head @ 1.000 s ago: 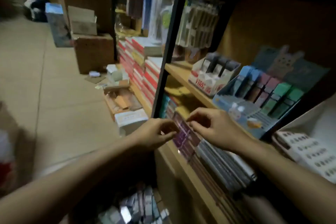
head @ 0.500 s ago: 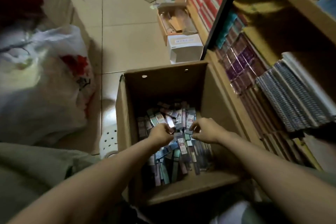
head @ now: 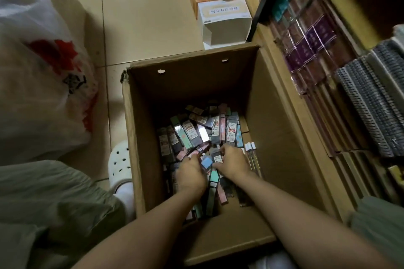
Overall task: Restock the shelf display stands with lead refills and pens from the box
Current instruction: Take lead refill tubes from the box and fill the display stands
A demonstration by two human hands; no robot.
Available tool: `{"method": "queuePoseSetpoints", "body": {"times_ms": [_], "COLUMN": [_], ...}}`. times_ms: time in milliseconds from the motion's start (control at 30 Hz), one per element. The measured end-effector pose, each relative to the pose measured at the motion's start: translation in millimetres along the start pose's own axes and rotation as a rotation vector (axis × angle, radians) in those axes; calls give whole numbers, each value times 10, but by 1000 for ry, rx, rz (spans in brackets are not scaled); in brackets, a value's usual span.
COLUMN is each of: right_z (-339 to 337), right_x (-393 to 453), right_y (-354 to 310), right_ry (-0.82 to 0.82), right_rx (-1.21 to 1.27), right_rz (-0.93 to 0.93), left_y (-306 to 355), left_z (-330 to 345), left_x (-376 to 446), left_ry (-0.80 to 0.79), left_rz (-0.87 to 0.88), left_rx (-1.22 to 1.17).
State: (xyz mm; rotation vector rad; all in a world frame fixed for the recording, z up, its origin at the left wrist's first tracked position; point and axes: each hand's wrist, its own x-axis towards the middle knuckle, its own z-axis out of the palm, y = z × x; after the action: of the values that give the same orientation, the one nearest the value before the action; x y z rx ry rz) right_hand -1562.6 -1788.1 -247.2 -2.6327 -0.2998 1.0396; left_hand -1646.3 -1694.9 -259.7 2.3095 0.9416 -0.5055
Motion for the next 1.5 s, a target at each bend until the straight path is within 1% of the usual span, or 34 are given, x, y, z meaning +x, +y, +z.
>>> {"method": "queuePoseSetpoints", "body": {"times_ms": [33, 133, 267, 333, 400, 467, 567, 633, 733, 800, 867, 1067, 1200, 1267, 1400, 1500], "right_z": [24, 64, 70, 52, -10, -149, -565, -967, -1636, -2058, -2417, -3205, -3672, -3921, -4404, -4720], "right_x": [1, 3, 0, -21, -68, -139, -295, -443, -757, -1023, -1291, -1926, -2218, -2326, -2426, -2336], "right_y": [-2, 6, 18, 31, 46, 44, -25, -119, -260, -302, -298, -214, -198, -220, -317, -426], "right_ry": [12, 16, -19, -43, -62, -72, -27, 53, 221, 323, 394, 700, 923, 1016, 1218, 1316], "right_rx": [-17, -44, -14, 13, 24, 38, 64, 96, 108, 153, 226, 380, 183, 174, 130, 111], "right_rz": [-9, -29, -18, -5, -3, -20, -115, -174, -229, -267, -286, -293, -283, -325, -354, -367], "left_y": [-4, 11, 76, 109, 155, 251, 543, 823, 1300, 1588, 1821, 2292, 2561, 2670, 2853, 2935], "left_z": [-7, -12, -66, -118, -232, -429, -914, -1313, -1906, -2207, -2428, -2758, -2897, -2975, -3113, -3186], "left_x": [14, 58, 93, 96, 87, 81, 88, 95, -25, -160, -324, -663, -820, -840, -786, -670], "left_ry": [17, 39, 58, 23, -61, -159, -269, -263, -250, -261, -294, -405, -507, -545, -515, -499], "left_rz": [-15, 23, -41, -70, -59, 71, 358, 547, 770, 900, 973, 996, 1017, 1034, 1033, 1043], "left_rx": [-37, -86, -233, -308, -398, -407, -343, -227, -139, -151, -192, -466, -621, -674, -787, -825]}}
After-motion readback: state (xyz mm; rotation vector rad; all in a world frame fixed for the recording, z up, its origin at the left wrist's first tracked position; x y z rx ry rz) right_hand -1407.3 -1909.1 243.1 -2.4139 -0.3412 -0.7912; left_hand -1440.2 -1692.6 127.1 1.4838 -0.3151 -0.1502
